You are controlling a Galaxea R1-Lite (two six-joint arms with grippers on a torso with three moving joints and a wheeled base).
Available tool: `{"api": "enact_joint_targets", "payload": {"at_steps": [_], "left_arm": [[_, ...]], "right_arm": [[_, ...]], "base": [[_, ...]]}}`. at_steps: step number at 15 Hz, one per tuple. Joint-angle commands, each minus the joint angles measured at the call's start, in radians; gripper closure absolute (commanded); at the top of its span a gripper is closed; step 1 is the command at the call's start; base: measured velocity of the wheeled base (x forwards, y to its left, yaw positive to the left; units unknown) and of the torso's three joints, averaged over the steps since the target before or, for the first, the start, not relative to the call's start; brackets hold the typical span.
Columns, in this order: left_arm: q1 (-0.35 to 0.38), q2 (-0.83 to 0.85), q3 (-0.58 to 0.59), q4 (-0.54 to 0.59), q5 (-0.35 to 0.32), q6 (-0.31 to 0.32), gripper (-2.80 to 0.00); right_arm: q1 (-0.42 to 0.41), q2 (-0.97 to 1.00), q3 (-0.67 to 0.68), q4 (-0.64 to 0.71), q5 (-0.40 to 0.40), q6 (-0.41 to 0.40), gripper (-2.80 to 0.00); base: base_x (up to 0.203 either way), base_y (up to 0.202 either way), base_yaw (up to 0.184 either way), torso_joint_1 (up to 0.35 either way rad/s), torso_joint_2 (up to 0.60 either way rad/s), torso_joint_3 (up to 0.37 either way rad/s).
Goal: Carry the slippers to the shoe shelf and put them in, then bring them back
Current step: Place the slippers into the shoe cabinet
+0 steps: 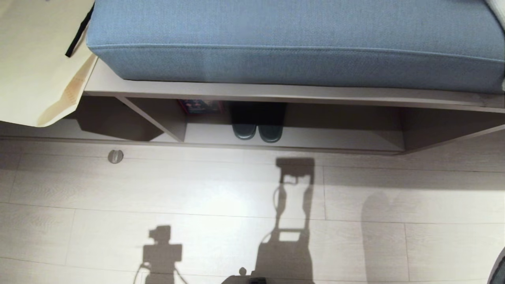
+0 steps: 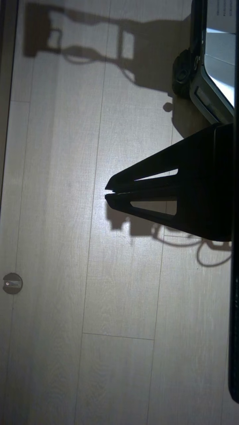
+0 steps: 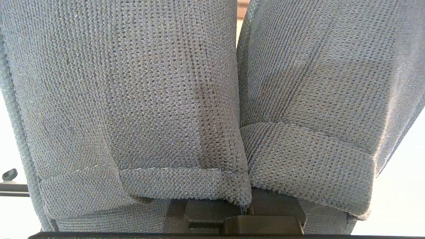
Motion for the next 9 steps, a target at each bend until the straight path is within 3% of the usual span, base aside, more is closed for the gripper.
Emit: {"api": "enact_joint_targets", "payload": {"at_steps": [1, 9], "left_arm": [[0.0, 0.0, 0.0, 0.0, 0.0, -0.001, 0.0], [0.0, 0.0, 0.002, 0.0, -0.001, -0.004, 0.0]], "right_arm": [[0.0, 0.0, 0.0, 0.0, 0.0, 0.001, 0.0], [0.0, 0.0, 0.0, 0.0, 0.0, 0.0, 0.0]], "base": [[0.0, 0.0, 0.0, 0.003, 0.0, -0.193], [0.0, 0.0, 0.0, 0.005, 0.01, -0.198]]}}
